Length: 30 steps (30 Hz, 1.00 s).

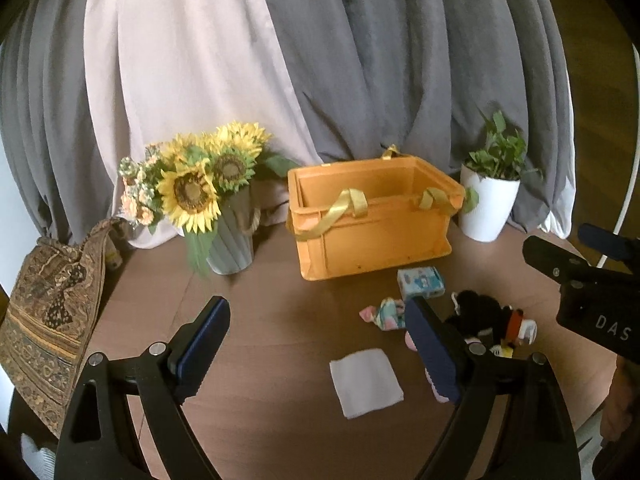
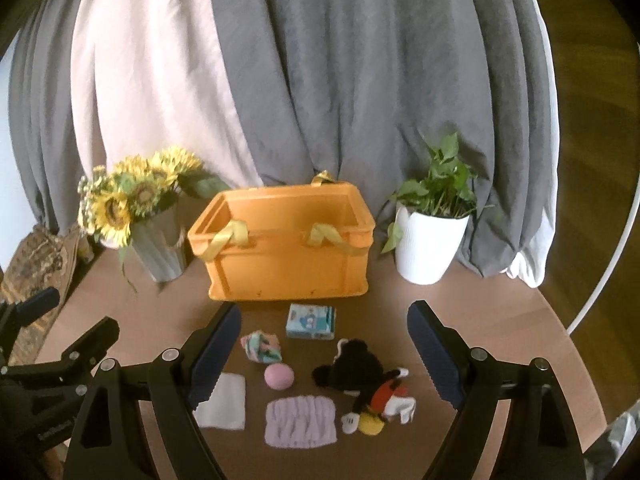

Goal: Organize soft objects
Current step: 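Withdraw both tools from the crate back toward the remaining toys, then grasp the white cloth with the left tool while the right tool grasps the lilac headband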

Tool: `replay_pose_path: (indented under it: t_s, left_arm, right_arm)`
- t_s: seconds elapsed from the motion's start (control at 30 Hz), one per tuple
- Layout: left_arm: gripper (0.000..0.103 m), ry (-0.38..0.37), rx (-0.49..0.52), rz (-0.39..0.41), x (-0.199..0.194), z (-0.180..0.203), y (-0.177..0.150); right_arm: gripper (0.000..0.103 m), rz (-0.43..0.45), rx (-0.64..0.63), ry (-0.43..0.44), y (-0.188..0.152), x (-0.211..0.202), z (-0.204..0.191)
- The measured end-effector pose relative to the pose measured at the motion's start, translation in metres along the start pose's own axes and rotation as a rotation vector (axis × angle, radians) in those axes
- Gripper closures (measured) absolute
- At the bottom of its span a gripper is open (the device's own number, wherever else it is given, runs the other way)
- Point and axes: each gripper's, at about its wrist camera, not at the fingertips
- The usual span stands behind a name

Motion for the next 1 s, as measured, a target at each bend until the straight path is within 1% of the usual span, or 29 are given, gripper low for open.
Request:
replay_pose_path:
  t_s: [0.4, 0.8, 1.0]
  left_arm:
    - [0.014, -0.064, 0.041, -0.06, 0.022, 0.002, -0.034]
    - [0.014, -0.136, 0.111, -0.12, 0.068, 0.007, -0.066]
    - [0.016, -0.178, 0.145, -0.15, 0.09, 0.012, -0.079]
  right_arm:
    - [0.017, -0.111, -0.011, 0.019, -0.04, 0.022, -0.009]
    - [0.017, -0.205, -0.023, 0.018, -0.078, 0.058, -0.017]
    - [0.017, -0.243, -0.02, 0.019, -0.093, 0.076, -0.02]
Point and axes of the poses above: each gripper's, at about its wrist camera, not at the fingertips, and x roughly the way its jaws point, z to its right, y to its top, and after that the axes turned 2 degrees about z, right-handed
